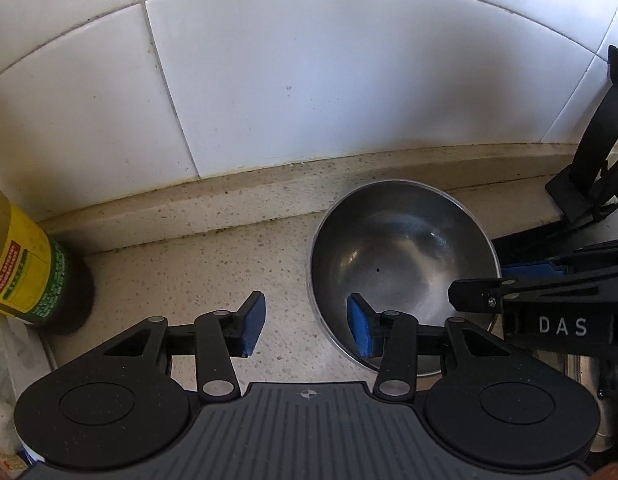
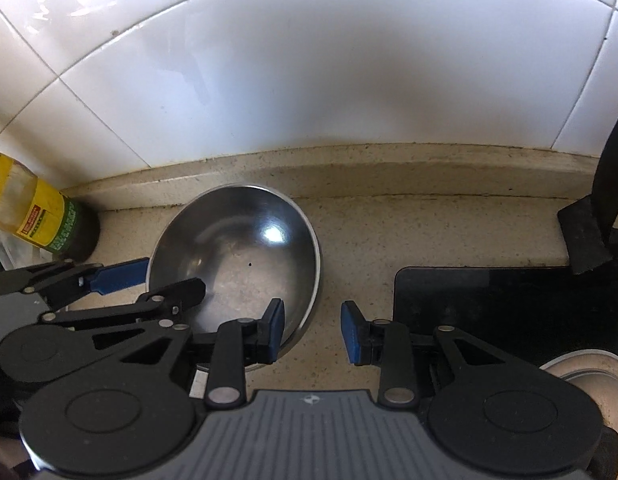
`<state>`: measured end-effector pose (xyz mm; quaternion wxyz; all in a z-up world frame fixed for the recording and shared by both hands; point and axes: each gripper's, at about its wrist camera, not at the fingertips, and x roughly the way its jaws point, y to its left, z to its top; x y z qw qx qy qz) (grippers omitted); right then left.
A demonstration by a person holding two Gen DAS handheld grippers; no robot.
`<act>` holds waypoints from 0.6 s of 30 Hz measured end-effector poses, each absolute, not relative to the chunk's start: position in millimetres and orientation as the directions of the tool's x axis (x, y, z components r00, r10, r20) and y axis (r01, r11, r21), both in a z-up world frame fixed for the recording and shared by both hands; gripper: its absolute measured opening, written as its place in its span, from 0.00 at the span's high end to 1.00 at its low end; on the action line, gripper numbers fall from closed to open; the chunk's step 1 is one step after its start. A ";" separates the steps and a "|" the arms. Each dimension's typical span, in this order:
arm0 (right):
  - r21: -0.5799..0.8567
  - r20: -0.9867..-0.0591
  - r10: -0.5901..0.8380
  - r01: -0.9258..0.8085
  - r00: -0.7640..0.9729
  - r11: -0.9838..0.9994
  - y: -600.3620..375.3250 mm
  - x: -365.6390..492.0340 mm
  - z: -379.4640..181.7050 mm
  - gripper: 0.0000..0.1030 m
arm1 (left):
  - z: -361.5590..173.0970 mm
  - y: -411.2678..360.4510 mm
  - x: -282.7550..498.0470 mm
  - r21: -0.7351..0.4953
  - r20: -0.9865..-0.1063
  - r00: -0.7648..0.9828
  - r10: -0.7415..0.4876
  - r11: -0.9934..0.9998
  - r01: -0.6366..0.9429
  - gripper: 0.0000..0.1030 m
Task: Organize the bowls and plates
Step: 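Move the left tool to the steel bowl beside the wall, then grip the rim of the steel bowl with the left tool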
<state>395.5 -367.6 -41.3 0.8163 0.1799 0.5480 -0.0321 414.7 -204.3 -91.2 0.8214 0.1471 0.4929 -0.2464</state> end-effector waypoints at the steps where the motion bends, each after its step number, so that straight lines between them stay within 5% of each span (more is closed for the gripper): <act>1: 0.258 -0.907 0.146 0.246 0.396 0.934 -367.6 396.2 -42.4 0.54 | -92.0 -204.6 414.2 0.001 -0.882 0.393 -0.258 0.835 0.550 0.45; 8: 0.240 -0.911 0.147 0.206 0.386 0.949 -359.3 398.4 -47.3 0.54 | -96.7 -210.8 412.9 0.020 -0.890 0.385 -0.244 0.822 0.569 0.45; 11: 0.246 -0.911 0.160 0.189 0.381 0.951 -357.1 400.3 -48.8 0.57 | -96.6 -212.6 414.3 -0.008 -0.890 0.366 -0.273 0.811 0.585 0.58; 18: 0.255 -0.908 0.170 0.183 0.383 0.949 -357.0 401.2 -51.1 0.61 | -96.7 -219.4 410.1 -0.004 -0.892 0.355 -0.279 0.792 0.611 0.68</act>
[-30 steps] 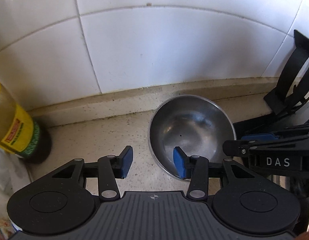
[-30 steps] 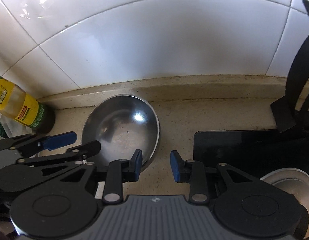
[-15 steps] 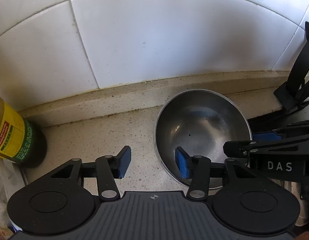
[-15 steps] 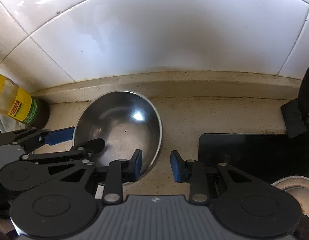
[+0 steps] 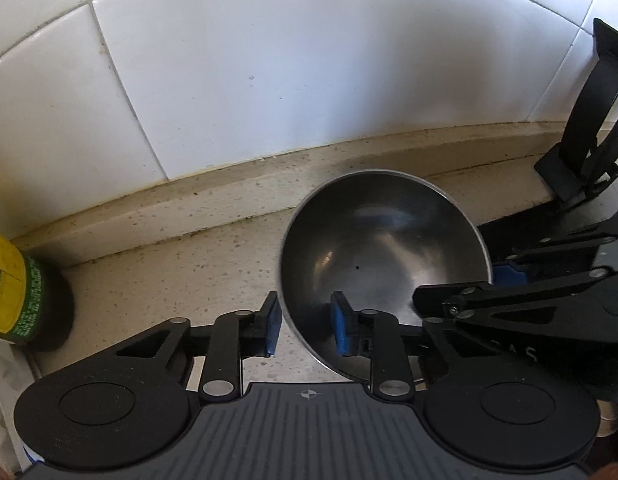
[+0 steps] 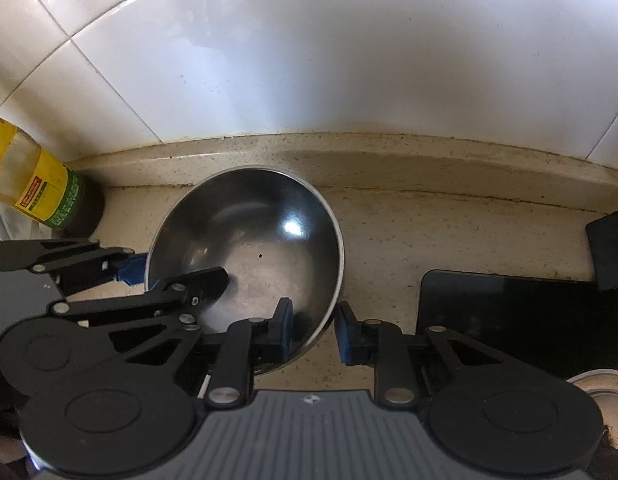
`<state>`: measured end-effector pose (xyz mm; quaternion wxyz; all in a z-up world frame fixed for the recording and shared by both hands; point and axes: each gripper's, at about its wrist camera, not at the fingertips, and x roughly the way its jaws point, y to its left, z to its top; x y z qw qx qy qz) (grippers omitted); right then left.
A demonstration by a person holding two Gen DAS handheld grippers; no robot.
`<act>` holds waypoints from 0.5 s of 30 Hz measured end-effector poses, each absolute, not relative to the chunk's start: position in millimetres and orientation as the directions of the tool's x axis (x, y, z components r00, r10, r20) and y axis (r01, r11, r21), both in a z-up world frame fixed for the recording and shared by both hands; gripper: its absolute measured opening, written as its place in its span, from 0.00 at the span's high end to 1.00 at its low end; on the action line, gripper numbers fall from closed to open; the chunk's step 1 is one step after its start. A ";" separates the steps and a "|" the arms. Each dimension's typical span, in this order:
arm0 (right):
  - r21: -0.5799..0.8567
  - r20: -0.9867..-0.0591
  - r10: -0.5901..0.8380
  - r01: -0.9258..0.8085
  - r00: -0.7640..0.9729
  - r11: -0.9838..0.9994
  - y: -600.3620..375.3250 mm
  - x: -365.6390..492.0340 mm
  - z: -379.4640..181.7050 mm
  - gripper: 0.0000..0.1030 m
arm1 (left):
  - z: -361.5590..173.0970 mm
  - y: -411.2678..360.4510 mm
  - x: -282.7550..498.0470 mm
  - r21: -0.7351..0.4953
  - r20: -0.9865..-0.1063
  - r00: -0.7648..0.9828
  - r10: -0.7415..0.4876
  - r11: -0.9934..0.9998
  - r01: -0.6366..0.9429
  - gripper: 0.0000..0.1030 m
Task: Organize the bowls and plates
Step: 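Grip the rim of the steel bowl with the left tool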
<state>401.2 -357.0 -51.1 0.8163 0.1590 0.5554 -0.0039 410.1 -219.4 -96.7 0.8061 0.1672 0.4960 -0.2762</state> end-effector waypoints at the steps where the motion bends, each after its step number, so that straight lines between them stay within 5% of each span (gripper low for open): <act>1: 0.255 -0.908 0.171 0.182 0.382 0.950 -357.0 402.2 -51.5 0.61 | -96.8 -220.9 408.7 -0.002 -0.891 0.358 -0.279 0.791 0.612 0.68; 15: 0.270 -0.899 0.182 0.177 0.399 0.947 -357.5 395.1 -37.9 0.61 | -87.8 -215.9 405.3 0.003 -0.882 0.375 -0.287 0.790 0.612 0.70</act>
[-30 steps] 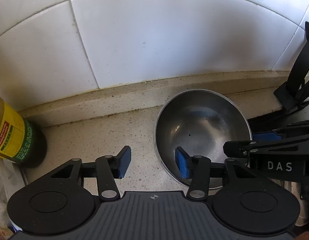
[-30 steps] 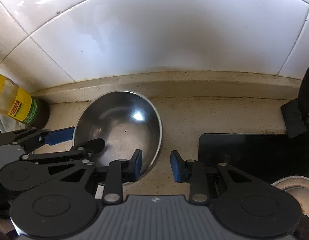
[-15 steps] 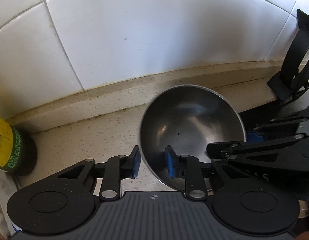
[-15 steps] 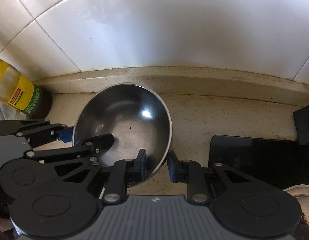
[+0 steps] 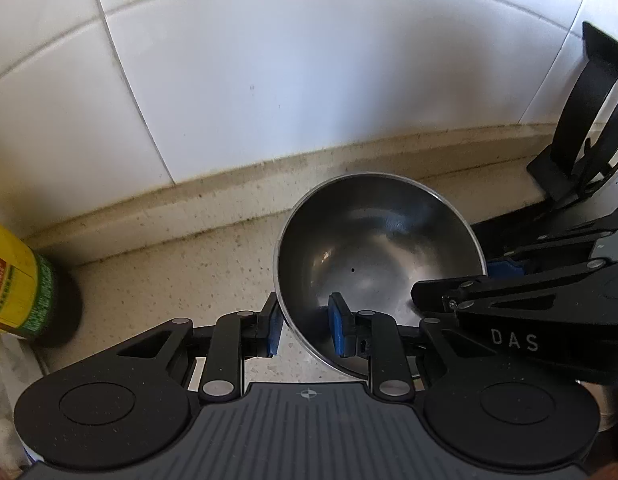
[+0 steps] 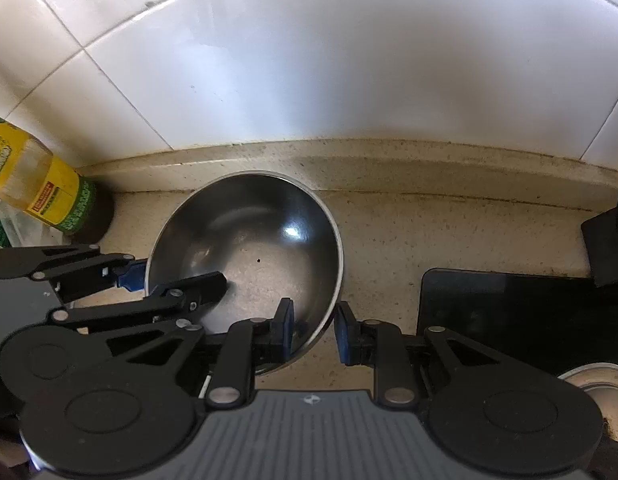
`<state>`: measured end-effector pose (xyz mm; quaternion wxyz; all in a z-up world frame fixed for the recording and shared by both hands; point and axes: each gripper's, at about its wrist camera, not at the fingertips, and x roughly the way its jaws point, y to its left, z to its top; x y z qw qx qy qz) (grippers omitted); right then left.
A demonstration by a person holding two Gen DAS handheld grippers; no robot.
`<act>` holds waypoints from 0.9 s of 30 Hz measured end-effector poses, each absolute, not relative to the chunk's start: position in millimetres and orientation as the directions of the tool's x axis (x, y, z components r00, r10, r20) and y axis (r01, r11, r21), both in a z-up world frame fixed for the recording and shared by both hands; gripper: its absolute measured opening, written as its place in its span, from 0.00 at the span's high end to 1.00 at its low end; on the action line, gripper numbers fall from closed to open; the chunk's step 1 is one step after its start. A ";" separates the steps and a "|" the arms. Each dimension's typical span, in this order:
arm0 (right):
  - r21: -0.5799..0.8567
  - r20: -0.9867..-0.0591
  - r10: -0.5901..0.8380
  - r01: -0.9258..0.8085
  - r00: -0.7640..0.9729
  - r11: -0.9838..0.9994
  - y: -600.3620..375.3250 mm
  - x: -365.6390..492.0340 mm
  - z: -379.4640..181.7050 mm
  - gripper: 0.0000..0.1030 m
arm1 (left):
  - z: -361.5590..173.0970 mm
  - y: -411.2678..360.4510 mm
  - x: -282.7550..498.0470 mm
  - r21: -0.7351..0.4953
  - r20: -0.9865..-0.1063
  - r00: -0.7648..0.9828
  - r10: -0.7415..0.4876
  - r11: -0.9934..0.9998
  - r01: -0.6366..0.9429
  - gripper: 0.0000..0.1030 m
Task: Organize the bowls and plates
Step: 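Grip the rim of the steel bowl with the left tool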
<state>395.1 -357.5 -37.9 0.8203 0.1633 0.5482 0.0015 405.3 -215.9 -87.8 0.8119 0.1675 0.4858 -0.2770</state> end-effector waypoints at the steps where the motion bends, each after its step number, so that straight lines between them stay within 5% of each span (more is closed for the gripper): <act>1: 0.268 -0.898 0.181 0.173 0.401 0.948 -356.7 394.0 -35.2 0.61 | -85.9 -215.5 404.1 0.002 -0.879 0.379 -0.290 0.792 0.611 0.69; 27: 0.210 -0.854 0.135 0.095 0.502 0.973 -307.2 312.6 56.7 0.61 | -0.1 -170.3 308.0 0.053 -0.804 0.489 -0.339 0.777 0.627 0.66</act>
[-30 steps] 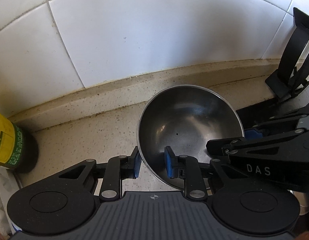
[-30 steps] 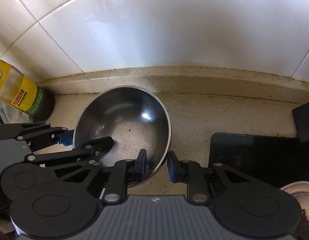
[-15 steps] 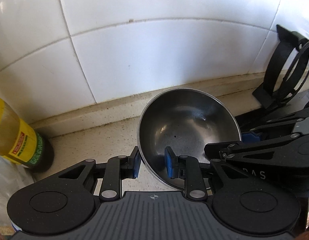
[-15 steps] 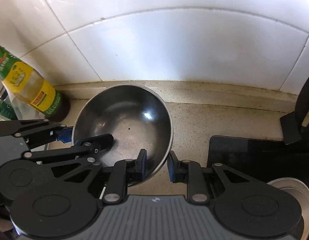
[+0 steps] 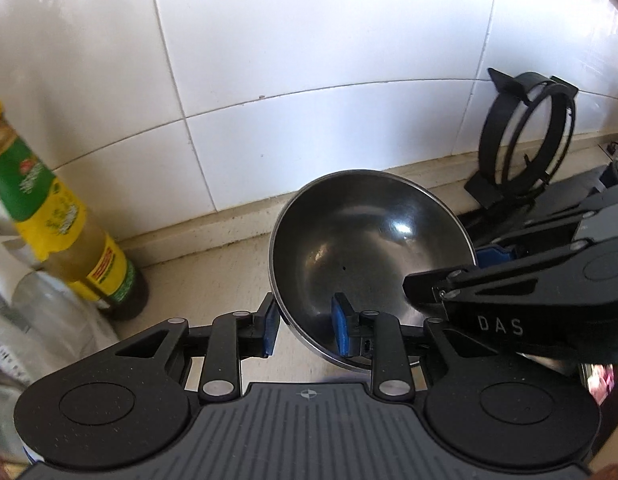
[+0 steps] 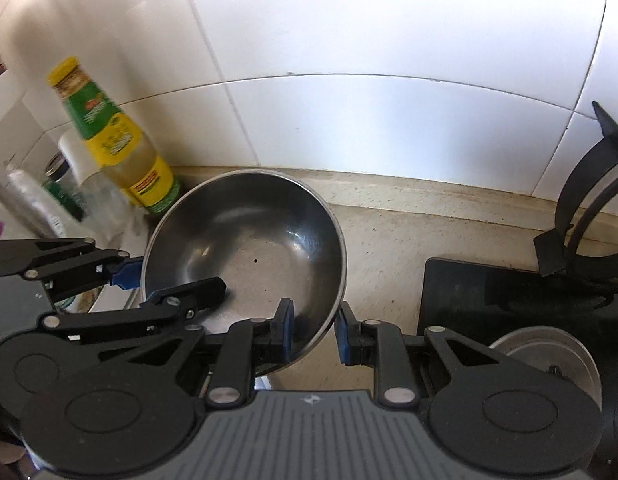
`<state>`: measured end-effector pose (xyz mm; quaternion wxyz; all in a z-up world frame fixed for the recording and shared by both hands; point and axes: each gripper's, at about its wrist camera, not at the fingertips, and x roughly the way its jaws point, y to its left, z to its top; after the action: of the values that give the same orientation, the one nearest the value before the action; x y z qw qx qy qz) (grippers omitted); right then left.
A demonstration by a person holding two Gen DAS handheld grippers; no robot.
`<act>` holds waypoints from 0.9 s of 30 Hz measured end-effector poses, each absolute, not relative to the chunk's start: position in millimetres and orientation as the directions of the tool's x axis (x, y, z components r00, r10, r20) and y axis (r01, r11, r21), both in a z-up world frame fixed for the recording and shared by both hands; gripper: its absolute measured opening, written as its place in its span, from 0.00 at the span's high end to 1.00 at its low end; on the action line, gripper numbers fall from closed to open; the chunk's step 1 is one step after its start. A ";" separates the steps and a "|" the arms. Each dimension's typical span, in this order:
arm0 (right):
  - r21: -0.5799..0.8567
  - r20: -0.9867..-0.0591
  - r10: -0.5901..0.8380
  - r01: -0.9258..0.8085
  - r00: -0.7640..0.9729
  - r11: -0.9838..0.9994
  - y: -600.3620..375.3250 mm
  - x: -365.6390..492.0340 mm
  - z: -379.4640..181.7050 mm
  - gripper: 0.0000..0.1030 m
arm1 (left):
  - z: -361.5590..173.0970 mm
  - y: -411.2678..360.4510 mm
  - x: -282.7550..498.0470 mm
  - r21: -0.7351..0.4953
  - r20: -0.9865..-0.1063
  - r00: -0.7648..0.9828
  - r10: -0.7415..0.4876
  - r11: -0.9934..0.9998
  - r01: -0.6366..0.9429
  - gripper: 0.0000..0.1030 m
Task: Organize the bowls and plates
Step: 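Grip the rim of the steel bowl with the left tool, then lift the gripped steel bowl with the left tool toward the other steel bowls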
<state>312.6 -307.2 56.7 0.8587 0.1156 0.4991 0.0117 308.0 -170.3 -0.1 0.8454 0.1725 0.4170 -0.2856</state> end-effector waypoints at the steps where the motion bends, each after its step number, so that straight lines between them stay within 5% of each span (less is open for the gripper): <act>1: 0.210 -0.854 0.137 0.091 0.502 0.973 -303.2 309.5 60.5 0.61 | 1.6 -167.5 303.5 0.056 -0.803 0.491 -0.338 0.778 0.626 0.66; 27: 0.205 -0.888 0.193 -0.017 0.418 0.979 -247.6 248.6 49.8 0.61 | -10.8 -107.3 232.1 0.062 -0.834 0.465 -0.297 0.787 0.613 0.64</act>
<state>248.6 -247.6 49.8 0.8379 0.0820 0.5359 0.0628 232.1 -107.3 -10.8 0.8367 0.1800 0.4400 -0.2719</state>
